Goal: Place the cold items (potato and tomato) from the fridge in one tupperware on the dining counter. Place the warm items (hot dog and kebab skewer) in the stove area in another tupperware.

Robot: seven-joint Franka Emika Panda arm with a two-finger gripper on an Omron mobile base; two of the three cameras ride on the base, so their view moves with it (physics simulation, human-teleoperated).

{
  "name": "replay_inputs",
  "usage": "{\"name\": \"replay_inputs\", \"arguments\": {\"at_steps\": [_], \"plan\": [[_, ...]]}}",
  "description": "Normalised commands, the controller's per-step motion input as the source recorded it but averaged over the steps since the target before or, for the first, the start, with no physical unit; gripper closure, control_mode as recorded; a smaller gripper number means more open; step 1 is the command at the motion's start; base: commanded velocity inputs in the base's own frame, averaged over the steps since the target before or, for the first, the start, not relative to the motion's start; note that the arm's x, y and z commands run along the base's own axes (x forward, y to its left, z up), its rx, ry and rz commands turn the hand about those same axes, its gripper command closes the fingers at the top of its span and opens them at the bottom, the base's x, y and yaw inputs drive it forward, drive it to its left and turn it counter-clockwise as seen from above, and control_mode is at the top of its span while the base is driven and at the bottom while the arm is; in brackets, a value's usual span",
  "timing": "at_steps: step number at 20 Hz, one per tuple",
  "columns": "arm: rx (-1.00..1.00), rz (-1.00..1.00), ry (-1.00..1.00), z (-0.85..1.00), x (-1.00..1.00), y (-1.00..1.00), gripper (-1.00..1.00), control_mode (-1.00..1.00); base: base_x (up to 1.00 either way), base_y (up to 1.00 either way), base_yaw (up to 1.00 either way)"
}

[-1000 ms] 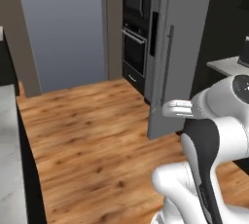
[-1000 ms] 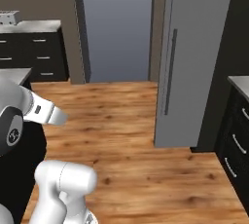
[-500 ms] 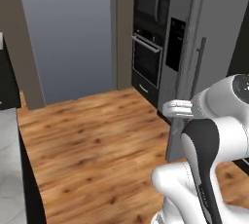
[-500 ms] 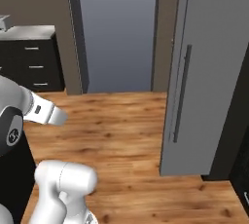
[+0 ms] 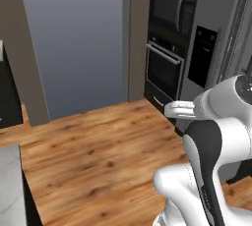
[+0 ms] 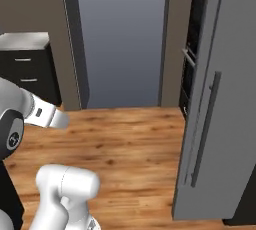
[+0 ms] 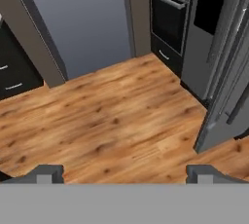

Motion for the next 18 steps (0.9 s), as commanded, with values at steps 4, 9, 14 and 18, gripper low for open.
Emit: {"name": "replay_inputs", "arguments": {"at_steps": [4, 9, 14, 18], "plan": [[0.0, 0.0, 0.0, 0.0, 0.0, 0.0, -1.0, 1.0, 1.0, 0.0, 0.24], [0.0, 0.0, 0.0, 0.0, 0.0, 0.0, -1.0, 1.0, 1.0, 0.0, 0.7], [0.0, 0.0, 0.0, 0.0, 0.0, 0.0, -1.0, 1.0, 1.0, -0.04, 0.76], [0.0, 0.0, 0.0, 0.0, 0.0, 0.0, -1.0, 1.0, 1.0, -0.22, 0.83]]}}
